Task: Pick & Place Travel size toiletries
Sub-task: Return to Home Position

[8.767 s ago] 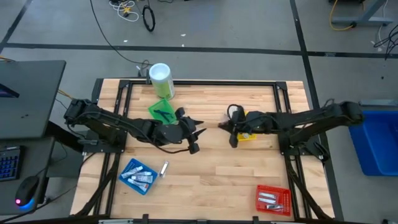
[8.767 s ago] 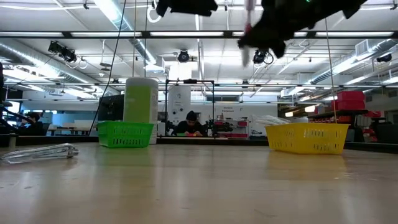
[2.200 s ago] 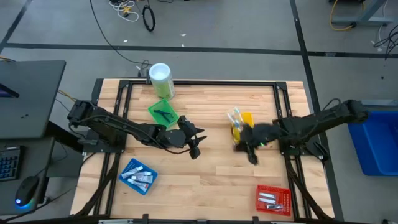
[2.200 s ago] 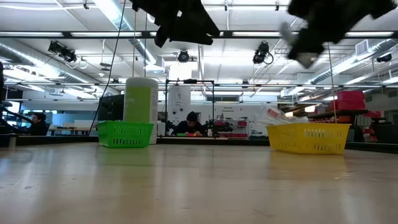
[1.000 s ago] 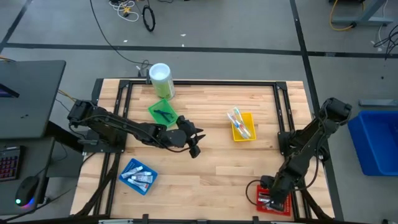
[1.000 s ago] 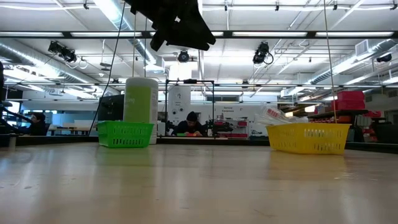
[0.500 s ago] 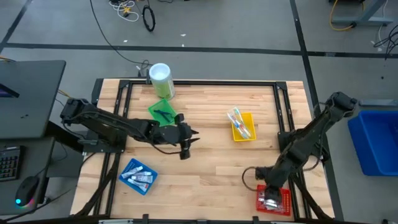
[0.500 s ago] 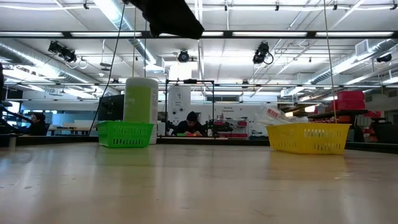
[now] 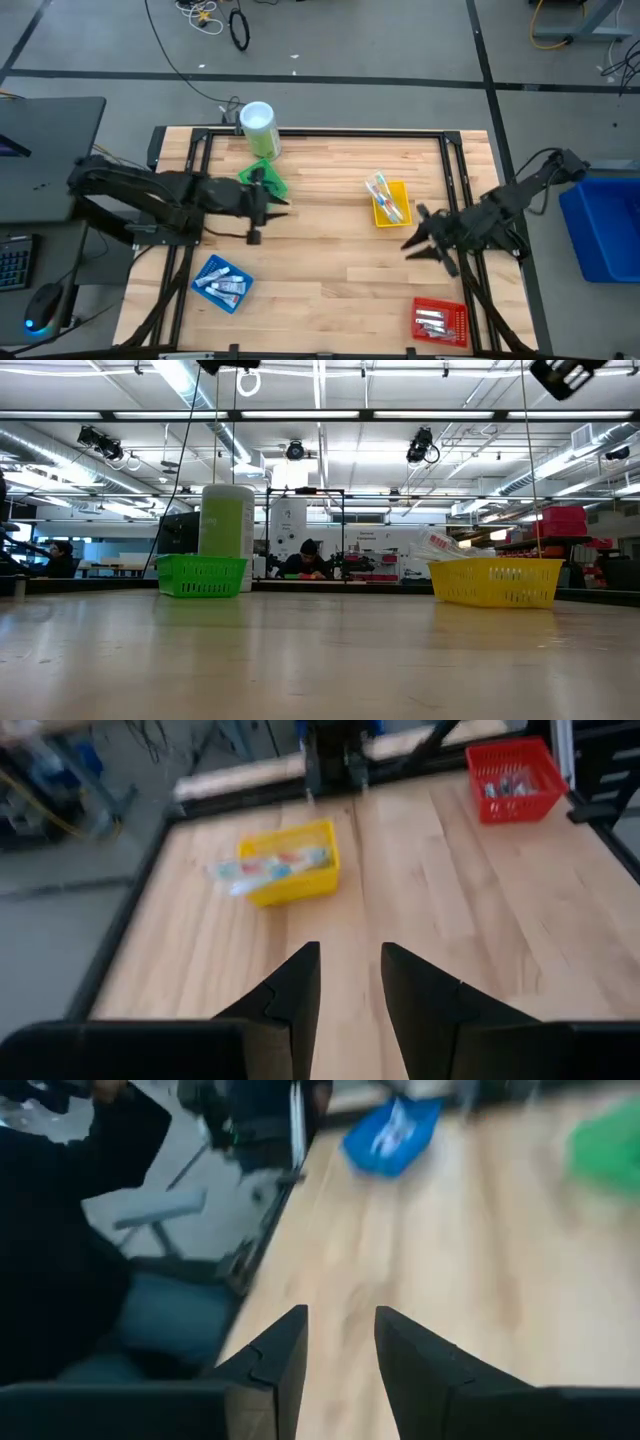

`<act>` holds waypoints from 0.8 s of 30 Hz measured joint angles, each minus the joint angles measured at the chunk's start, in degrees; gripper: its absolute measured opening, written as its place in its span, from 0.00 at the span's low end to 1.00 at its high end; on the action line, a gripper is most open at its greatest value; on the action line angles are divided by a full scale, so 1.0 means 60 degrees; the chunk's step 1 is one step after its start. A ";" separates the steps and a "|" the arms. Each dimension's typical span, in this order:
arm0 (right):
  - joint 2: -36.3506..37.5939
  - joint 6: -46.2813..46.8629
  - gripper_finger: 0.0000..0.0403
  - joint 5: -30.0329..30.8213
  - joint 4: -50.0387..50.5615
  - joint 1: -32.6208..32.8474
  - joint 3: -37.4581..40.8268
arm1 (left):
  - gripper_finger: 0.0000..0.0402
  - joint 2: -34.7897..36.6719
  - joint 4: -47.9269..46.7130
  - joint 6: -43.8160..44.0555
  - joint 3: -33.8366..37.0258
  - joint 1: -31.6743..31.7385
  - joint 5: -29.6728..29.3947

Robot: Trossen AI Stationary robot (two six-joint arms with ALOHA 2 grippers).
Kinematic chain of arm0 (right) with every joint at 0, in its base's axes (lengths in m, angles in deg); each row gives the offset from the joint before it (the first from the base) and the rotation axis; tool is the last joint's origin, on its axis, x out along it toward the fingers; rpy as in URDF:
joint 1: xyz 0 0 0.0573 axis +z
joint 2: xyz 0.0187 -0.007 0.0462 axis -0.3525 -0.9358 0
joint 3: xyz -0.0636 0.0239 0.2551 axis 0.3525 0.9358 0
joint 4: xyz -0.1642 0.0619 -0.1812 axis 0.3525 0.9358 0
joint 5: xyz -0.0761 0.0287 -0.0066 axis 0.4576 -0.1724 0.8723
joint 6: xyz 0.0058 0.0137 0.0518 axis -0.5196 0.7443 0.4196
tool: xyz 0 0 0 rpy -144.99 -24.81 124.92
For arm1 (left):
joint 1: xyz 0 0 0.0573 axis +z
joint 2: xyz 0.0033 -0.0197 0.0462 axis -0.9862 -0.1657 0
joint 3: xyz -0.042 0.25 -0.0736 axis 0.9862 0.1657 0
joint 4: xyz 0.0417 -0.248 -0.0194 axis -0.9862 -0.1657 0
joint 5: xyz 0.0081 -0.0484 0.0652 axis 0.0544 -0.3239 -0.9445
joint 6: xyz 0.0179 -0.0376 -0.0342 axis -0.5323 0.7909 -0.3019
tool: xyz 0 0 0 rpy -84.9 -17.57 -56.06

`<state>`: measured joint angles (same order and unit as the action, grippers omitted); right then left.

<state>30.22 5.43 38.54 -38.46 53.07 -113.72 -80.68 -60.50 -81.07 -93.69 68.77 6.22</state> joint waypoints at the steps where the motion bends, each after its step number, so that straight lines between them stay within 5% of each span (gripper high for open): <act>1: 0.0284 -0.0482 0.31 0.0001 0.0023 -0.0204 0.0000 | 0.29 0.0289 0.0019 -0.0185 0.0110 0.0056 0.0031; 13: 0.3383 -0.5012 0.28 -0.0061 0.0356 -0.2003 0.0227 | 0.29 0.4997 0.0782 -0.0264 0.3073 0.1093 0.0788; 24: 0.5105 -0.5222 0.25 -0.0267 0.0345 -0.2453 0.1500 | 0.29 0.9590 0.1572 -0.0207 0.5560 0.1254 0.1311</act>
<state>60.85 -25.90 36.93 -36.40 38.35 -104.72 -23.14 -51.07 -82.31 -60.33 76.30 14.08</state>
